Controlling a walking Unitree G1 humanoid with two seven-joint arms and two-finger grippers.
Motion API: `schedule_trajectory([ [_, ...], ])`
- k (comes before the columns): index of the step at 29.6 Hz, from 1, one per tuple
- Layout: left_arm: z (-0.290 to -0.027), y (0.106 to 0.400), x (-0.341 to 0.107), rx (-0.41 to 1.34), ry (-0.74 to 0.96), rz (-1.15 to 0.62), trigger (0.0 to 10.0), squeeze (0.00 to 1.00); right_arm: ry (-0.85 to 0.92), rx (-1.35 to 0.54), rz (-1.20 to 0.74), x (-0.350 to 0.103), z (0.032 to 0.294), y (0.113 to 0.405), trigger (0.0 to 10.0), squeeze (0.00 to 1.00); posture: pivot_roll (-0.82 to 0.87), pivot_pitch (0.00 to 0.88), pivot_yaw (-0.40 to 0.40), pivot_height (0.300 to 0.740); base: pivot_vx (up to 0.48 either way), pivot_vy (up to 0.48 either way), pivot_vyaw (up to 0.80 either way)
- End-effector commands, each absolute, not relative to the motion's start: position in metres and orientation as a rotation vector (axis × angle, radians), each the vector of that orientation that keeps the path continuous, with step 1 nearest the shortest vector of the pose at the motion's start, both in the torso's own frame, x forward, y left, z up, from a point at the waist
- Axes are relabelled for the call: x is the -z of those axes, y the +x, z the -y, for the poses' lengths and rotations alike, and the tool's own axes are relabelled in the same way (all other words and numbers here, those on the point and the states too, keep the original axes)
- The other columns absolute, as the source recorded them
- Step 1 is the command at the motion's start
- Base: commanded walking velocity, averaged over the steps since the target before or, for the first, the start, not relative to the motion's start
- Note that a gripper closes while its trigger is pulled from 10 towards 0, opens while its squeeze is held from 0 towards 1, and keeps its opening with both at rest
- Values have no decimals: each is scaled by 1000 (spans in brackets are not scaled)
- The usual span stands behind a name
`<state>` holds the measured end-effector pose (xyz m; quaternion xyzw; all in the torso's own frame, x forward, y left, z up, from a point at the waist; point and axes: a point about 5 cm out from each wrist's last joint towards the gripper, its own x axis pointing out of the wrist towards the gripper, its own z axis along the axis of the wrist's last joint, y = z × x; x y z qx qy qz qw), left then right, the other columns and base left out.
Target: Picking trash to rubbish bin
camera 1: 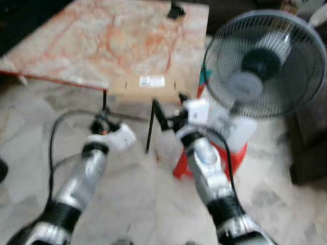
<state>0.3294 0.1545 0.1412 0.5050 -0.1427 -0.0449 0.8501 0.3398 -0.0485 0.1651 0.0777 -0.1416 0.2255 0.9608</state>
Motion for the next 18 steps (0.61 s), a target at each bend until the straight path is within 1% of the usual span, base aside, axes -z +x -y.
schedule_trajectory([
  [1,-162,329,-141,81,1074,289,10000,0,150,-484,306,-170,41,339,10000,0,83,145,-64,740,251,0,0],
  [4,-162,329,-142,80,1074,289,10000,0,143,-488,311,-171,40,339,10000,0,83,146,-64,740,251,0,469],
  [8,-165,330,-142,74,1077,285,10000,0,137,-489,311,-170,40,338,10000,0,87,155,-63,740,251,0,800],
  [18,-173,329,-143,60,1086,274,10000,0,156,-478,304,-170,42,340,10000,0,87,164,-64,740,251,0,0],
])
